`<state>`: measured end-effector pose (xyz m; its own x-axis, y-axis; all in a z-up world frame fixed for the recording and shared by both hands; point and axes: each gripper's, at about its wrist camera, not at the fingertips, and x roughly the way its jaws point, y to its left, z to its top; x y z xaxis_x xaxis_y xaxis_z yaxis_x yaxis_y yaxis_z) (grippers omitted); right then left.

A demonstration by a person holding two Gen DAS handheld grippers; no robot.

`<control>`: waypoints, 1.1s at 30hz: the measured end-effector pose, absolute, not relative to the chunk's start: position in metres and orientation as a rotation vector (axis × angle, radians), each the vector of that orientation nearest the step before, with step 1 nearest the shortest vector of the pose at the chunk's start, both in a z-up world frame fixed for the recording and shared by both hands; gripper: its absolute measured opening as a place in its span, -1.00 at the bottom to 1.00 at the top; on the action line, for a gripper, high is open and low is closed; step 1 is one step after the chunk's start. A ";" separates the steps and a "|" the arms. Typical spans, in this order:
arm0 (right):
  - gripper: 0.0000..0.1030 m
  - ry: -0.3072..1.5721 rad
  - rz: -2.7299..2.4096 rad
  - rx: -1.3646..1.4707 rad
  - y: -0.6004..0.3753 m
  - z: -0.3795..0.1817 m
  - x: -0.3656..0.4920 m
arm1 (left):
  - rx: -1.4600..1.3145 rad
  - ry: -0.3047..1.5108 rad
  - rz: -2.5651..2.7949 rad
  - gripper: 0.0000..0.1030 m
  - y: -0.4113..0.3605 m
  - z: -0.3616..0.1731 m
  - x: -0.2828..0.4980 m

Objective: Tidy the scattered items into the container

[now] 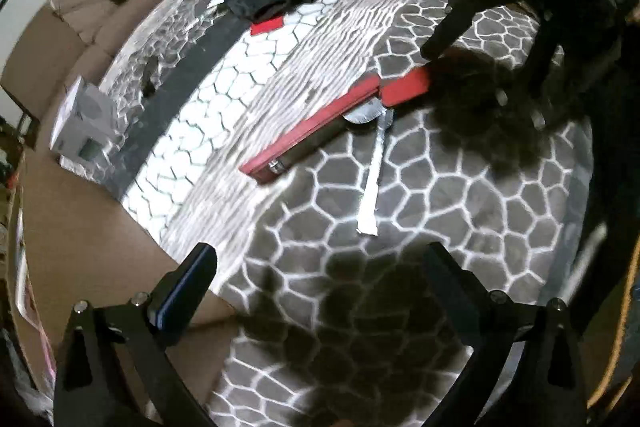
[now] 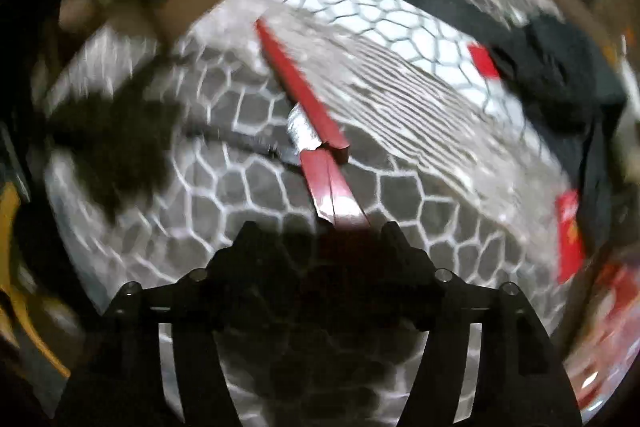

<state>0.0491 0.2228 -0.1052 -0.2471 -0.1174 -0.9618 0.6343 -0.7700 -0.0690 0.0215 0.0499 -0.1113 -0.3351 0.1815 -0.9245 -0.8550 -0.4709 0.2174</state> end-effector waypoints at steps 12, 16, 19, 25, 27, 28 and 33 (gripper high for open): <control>-0.54 0.592 -2.097 1.630 0.234 -0.128 0.020 | -1.297 0.943 1.896 1.00 0.069 -0.134 -0.002; -0.54 0.395 -2.190 1.714 0.255 -0.129 0.012 | -1.329 0.901 1.847 1.00 0.083 -0.148 0.001; -0.55 0.295 -2.255 1.765 0.281 -0.129 0.005 | -1.339 0.897 1.798 1.00 0.096 -0.159 0.007; -0.57 0.225 -2.379 1.848 0.320 -0.130 -0.002 | -1.255 0.899 1.885 1.00 0.095 -0.137 0.004; -0.57 0.236 -2.362 1.858 0.318 -0.133 0.000 | -1.282 0.837 1.946 1.00 0.089 -0.130 -0.014; -0.57 0.251 -2.362 1.858 0.317 -0.133 -0.001 | -1.295 0.807 1.981 1.00 0.087 -0.128 -0.024; -0.57 0.249 -2.357 1.863 0.318 -0.136 -0.004 | -1.294 0.703 2.024 1.00 0.115 -0.129 -0.056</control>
<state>-0.0040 0.3177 -0.1356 -0.2312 0.0023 -0.9729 0.2008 -0.9784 -0.0501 -0.0557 0.1149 -0.1288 -0.3212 0.2199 -0.9211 -0.7436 -0.6609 0.1015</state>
